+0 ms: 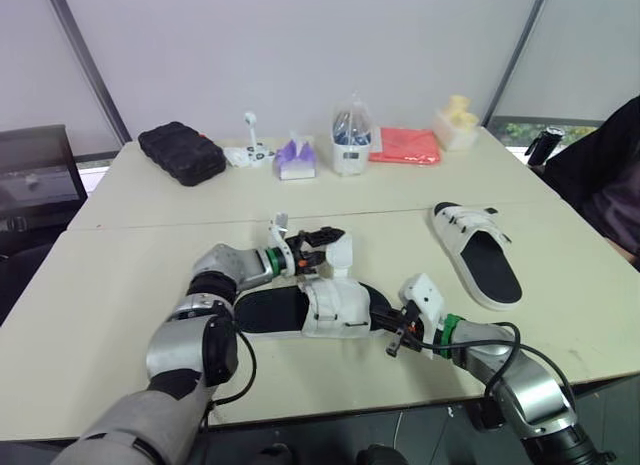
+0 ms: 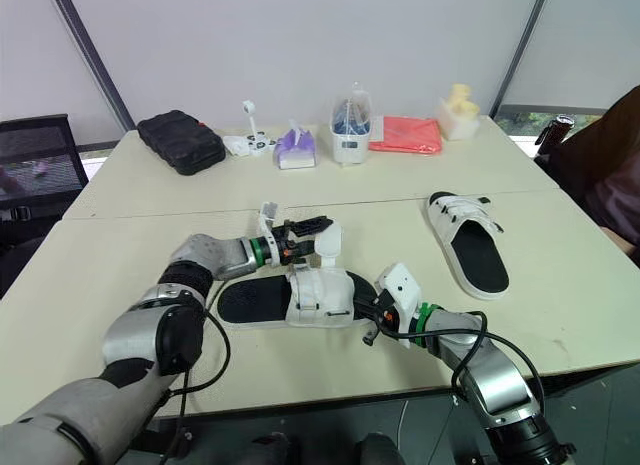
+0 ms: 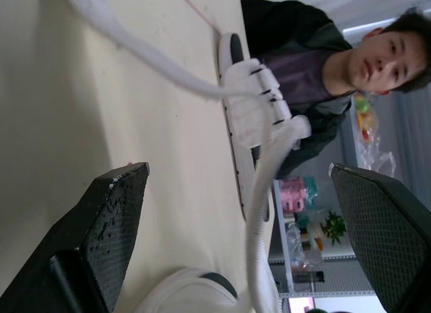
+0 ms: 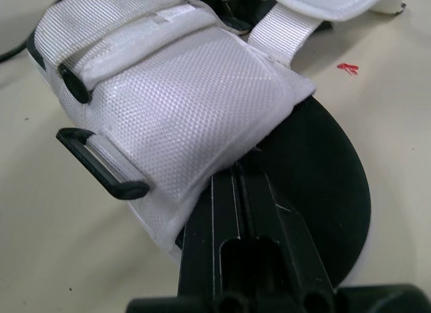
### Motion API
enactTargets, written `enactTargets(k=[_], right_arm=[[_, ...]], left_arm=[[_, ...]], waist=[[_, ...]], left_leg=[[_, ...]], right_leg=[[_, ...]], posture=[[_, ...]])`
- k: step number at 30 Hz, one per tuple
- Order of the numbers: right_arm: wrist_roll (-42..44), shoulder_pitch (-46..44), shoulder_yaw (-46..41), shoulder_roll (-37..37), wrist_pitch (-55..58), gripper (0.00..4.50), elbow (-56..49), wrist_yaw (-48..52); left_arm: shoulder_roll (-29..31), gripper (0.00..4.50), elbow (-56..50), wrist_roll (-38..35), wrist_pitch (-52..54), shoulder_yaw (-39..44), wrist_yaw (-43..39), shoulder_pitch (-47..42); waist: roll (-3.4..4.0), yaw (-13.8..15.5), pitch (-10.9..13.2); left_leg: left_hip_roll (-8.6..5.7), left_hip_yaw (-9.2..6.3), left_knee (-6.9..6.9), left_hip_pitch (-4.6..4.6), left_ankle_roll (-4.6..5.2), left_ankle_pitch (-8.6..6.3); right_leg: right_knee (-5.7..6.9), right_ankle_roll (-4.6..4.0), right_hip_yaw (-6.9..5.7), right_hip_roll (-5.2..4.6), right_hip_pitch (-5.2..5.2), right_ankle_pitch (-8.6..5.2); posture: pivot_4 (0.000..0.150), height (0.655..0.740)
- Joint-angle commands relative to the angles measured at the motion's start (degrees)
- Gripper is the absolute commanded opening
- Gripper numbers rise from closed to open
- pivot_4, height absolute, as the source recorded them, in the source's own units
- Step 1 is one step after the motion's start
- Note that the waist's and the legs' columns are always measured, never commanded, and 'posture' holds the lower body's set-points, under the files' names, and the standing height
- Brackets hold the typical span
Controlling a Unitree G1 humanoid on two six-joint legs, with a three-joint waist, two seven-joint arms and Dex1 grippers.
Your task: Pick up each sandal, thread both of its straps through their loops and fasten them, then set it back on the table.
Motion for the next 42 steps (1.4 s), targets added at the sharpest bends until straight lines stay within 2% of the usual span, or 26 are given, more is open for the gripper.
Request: enactTargets(k=[1,9,14,18,23,28,34,36,37,40,42], right_arm=[[-0.07,0.2,0.04,0.57,-0.97,0.0,-1.77,-0.37],[-0.41,2.23,0.61,0.89,-0.6,0.0,-3.9,-1.88],[-0.7,3.21,0.72,1.1,-0.47,0.0,-4.9,-2.76],[-1.1,4.14,1.07,1.67,-0.39,0.0,-5.77,-3.48],[-1.39,4.74,1.29,2.15,-0.25,0.0,-6.44,-4.02],[-1.5,4.75,1.28,2.22,-0.33,0.0,-6.28,-4.06],[-2.02,4.7,1.14,1.45,-1.01,0.0,-5.65,-3.34],[-2.14,4.82,1.07,1.23,-1.25,0.0,-5.49,-3.11],[-2.21,4.7,0.93,0.96,-1.58,0.0,-4.9,-2.77],[-2.11,3.27,-0.43,1.07,-2.74,0.0,-1.39,-2.42],[-1.93,2.41,-0.62,1.33,-3.28,0.0,0.01,-2.08]], left_arm=[[-2.05,4.45,3.85,-1.32,-6.69,3.19,1.85,-4.2],[-5.12,4.45,9.63,-1.02,-18.39,7.76,7.84,-8.62],[-5.87,4.45,10.59,1.37,-21.1,6.8,8.85,-9.12],[-6.14,2.71,10.73,2.01,-21.84,7.15,8.58,-9.64],[-6.08,0.05,10.78,2.5,-21.78,7.31,7.86,-10.02],[-5.76,0.05,10.61,4.22,-22.08,5.96,5.82,-10.04],[-4.34,0.05,7.41,18.12,-29.66,-10.06,-12.45,-10.65],[-3.96,0.05,6.8,20.42,-31.54,-13.11,-16.02,-10.49],[-3.65,0.05,5.58,21.76,-34.48,-15.01,-18.48,-9.89],[-0.05,0.05,-5.93,31.06,-61.35,-26.35,-25.06,-0.67],[1.68,0.05,-9.48,32.96,-69.89,-29.07,-25.34,2.6]], waist=[[0.0,0.12,0.0],[0.0,0.77,0.0],[0.0,0.91,0.0],[0.0,1.0,0.0],[0.0,0.96,0.0],[0.0,0.93,0.0],[0.0,0.92,0.0],[0.01,0.9,-0.01],[0.01,0.91,-0.01],[0.06,0.39,-0.04],[0.09,-0.05,-0.06]], left_leg=[[0.0,0.0,0.0,0.0,0.0,0.0],[-0.01,0.04,0.02,0.02,0.0,0.0],[-0.01,0.05,0.02,0.01,0.0,0.0],[-0.01,0.05,0.02,0.02,0.0,0.0],[-0.01,0.05,0.02,0.02,0.0,0.0],[-0.01,0.05,0.02,0.02,0.0,0.0],[-0.01,0.06,0.02,0.02,0.0,0.0],[-0.01,0.08,0.01,0.02,0.0,0.0],[-0.01,0.08,0.01,0.02,0.0,0.0],[0.0,0.1,-0.02,0.04,0.0,0.0],[0.03,0.18,-0.14,0.13,-0.01,0.0]], right_leg=[[0.0,0.0,0.0,0.0,0.0,0.0],[-0.01,0.01,0.0,-0.02,0.01,0.0],[-0.01,0.01,0.0,-0.01,0.02,0.0],[-0.01,0.01,0.0,0.0,0.02,0.0],[-0.01,0.01,-0.01,0.0,0.02,0.0],[0.0,0.01,-0.01,0.01,0.02,0.0],[0.0,0.01,-0.01,0.02,0.03,0.0],[0.0,0.01,-0.01,0.02,0.03,0.0],[0.0,0.01,-0.01,0.02,0.03,0.0],[-0.01,0.0,0.03,0.01,0.04,0.0],[-0.03,-0.02,0.16,-0.01,0.04,0.01]], posture=[[0.15,0.74],[0.15,0.74],[0.15,0.74],[0.15,0.74],[0.15,0.74],[0.15,0.74],[0.15,0.74],[0.15,0.74],[0.15,0.74],[0.15,0.74],[0.15,0.74]])
